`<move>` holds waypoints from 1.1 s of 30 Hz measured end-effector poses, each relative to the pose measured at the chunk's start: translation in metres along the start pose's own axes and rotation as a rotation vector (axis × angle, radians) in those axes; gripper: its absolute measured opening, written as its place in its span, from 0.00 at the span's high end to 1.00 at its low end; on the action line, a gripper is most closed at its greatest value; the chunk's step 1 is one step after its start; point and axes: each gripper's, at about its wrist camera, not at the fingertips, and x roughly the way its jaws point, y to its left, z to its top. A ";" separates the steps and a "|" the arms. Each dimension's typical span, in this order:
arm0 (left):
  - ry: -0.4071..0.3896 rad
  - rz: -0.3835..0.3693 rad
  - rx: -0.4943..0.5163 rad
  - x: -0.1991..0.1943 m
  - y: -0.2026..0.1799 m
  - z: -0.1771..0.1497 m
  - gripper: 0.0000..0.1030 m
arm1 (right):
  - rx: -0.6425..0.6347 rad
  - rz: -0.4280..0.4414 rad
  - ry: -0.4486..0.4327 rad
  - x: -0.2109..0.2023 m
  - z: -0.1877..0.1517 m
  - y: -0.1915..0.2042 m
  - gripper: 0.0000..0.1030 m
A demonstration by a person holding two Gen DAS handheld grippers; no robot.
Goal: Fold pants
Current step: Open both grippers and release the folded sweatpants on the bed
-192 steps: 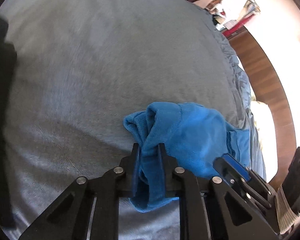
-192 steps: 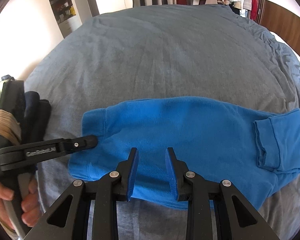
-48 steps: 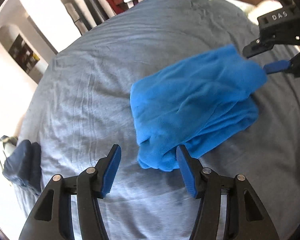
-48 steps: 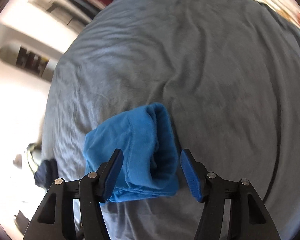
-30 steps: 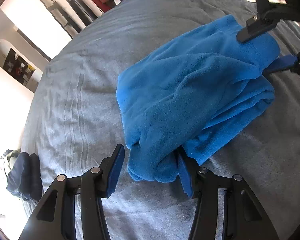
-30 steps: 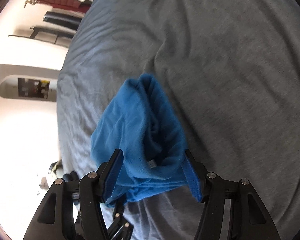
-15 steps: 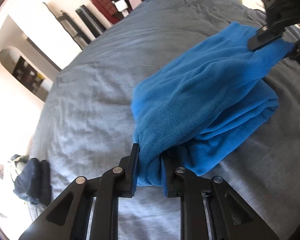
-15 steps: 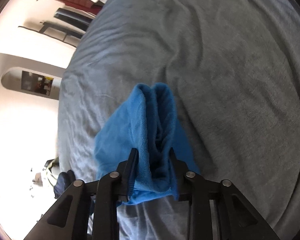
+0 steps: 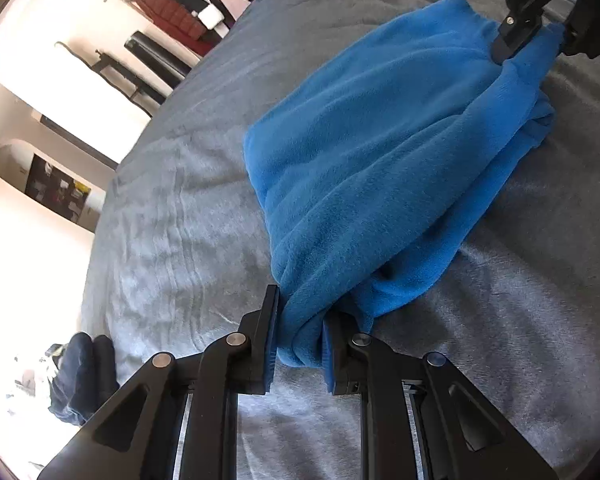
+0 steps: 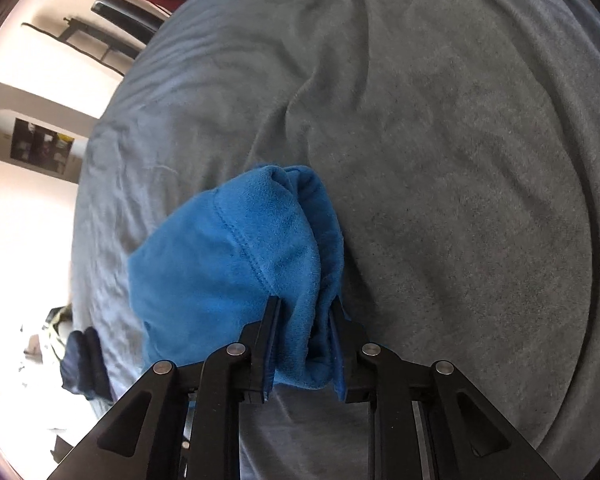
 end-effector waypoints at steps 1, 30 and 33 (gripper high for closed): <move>0.006 0.001 0.007 0.002 -0.002 0.000 0.82 | -0.005 -0.006 -0.004 -0.001 -0.001 -0.001 0.78; -0.037 -0.047 -0.409 -0.049 0.051 0.019 0.38 | -1.326 0.006 0.323 0.015 0.014 0.254 0.50; -0.022 -0.034 -0.420 -0.041 0.052 0.014 0.42 | -1.396 -0.007 0.386 0.048 0.008 0.272 0.54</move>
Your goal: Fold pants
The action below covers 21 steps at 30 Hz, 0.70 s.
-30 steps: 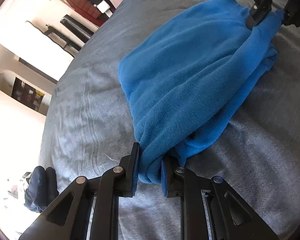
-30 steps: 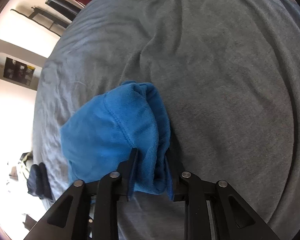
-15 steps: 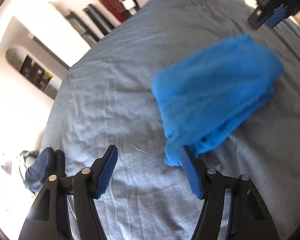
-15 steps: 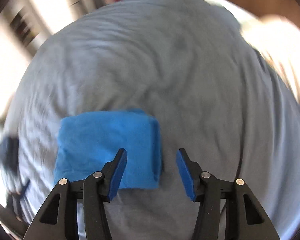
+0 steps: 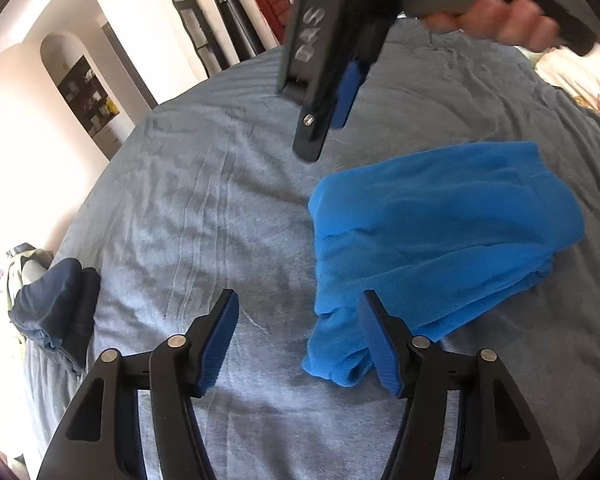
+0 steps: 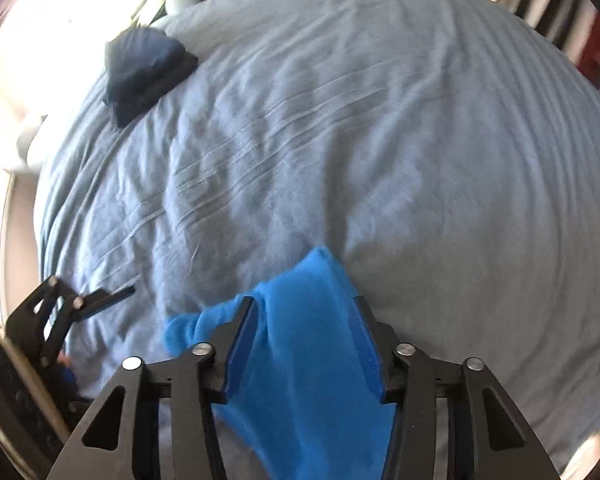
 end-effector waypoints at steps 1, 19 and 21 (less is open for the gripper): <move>0.015 -0.009 -0.014 0.004 0.002 -0.003 0.42 | -0.004 0.017 0.018 0.010 0.007 -0.002 0.56; 0.124 -0.099 0.033 0.023 -0.014 -0.029 0.54 | 0.163 -0.072 0.082 0.068 0.031 -0.016 0.56; 0.110 -0.090 0.028 0.024 -0.011 -0.026 0.53 | 0.149 -0.074 0.116 0.074 0.034 -0.016 0.56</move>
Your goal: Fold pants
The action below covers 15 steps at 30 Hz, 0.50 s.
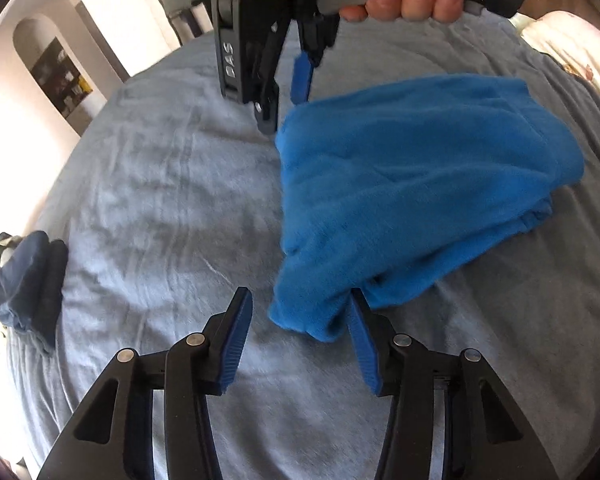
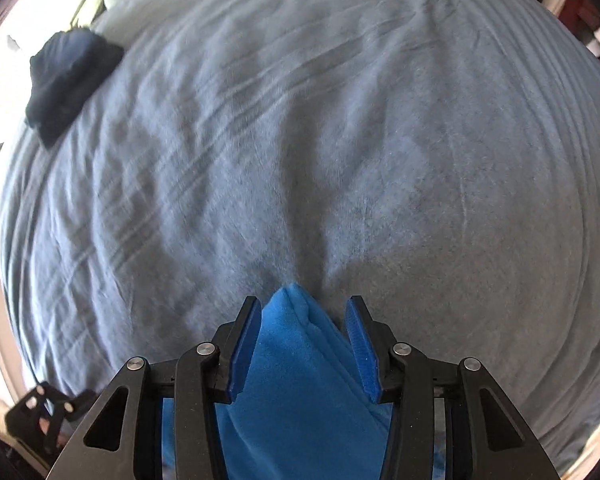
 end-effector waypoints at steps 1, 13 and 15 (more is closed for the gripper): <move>0.002 -0.012 -0.011 0.001 0.002 0.002 0.54 | -0.002 0.013 0.010 0.003 0.002 0.000 0.56; 0.028 -0.047 -0.006 0.019 -0.003 0.005 0.68 | -0.014 0.059 0.131 0.033 0.012 0.000 0.73; 0.020 -0.049 0.006 0.019 -0.003 0.004 0.73 | -0.040 0.057 0.142 0.033 0.010 0.000 0.80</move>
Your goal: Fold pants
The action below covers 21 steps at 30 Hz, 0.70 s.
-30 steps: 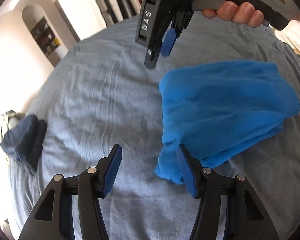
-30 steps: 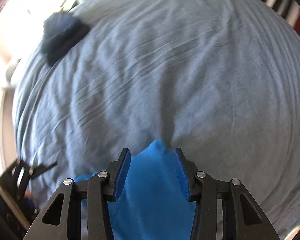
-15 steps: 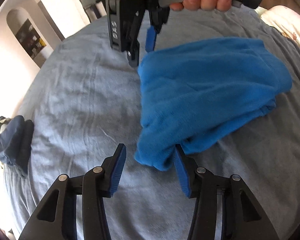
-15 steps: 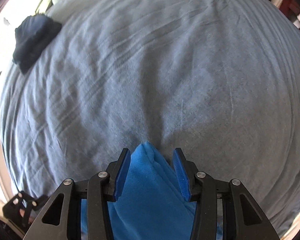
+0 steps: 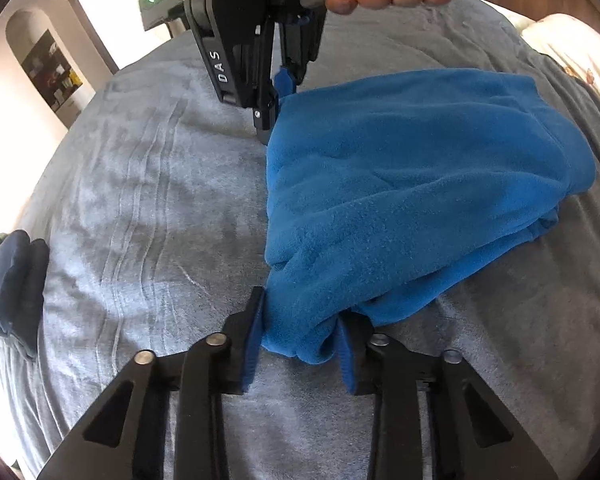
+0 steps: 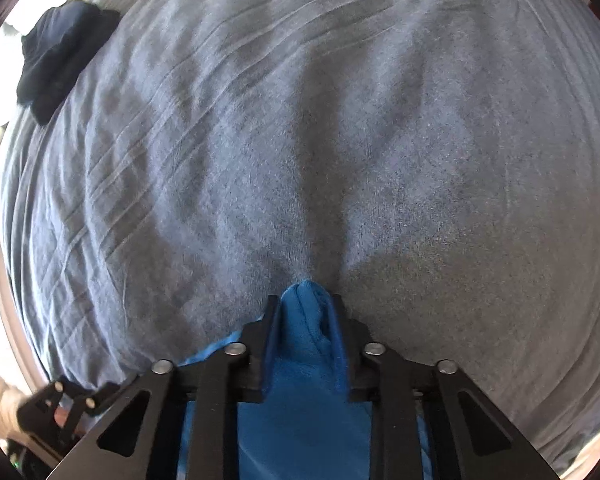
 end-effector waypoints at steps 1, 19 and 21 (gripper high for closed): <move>-0.012 0.003 0.015 -0.002 -0.001 -0.002 0.76 | -0.009 -0.005 -0.003 -0.001 -0.003 -0.001 0.82; 0.054 0.132 -0.068 -0.012 -0.010 -0.008 0.83 | 0.048 -0.221 -0.194 -0.018 -0.012 0.000 0.92; 0.062 0.140 -0.076 -0.007 -0.010 -0.009 0.83 | 0.067 -0.219 -0.185 -0.011 -0.008 -0.006 0.92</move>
